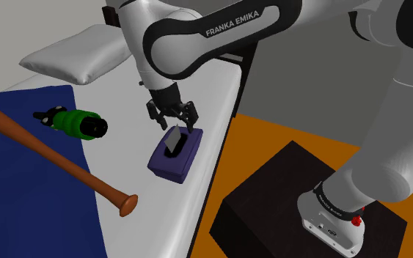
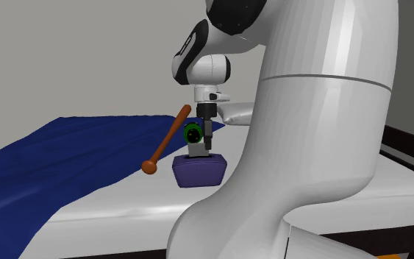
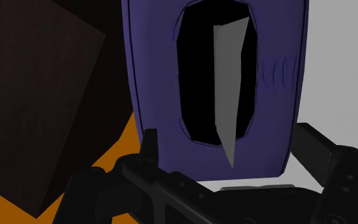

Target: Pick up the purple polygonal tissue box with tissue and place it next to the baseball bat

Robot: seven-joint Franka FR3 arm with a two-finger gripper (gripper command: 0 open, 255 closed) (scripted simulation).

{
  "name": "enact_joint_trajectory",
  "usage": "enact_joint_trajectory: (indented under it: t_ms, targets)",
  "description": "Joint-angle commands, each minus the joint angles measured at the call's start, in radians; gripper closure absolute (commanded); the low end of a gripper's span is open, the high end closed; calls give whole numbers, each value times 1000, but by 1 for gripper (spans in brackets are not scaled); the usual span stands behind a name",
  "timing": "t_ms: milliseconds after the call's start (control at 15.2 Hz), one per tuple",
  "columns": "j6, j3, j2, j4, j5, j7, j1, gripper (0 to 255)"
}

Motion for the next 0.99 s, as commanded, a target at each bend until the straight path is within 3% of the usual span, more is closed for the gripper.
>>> enact_joint_trajectory:
  t_ms: [0,66,660,924]
  targets:
    - [0,0,0,0,0,0,0,0]
    - [0,0,0,0,0,0,0,255]
    - [0,0,0,0,0,0,0,255]
    - [-46,6,-20,31,14,-8,-4,255]
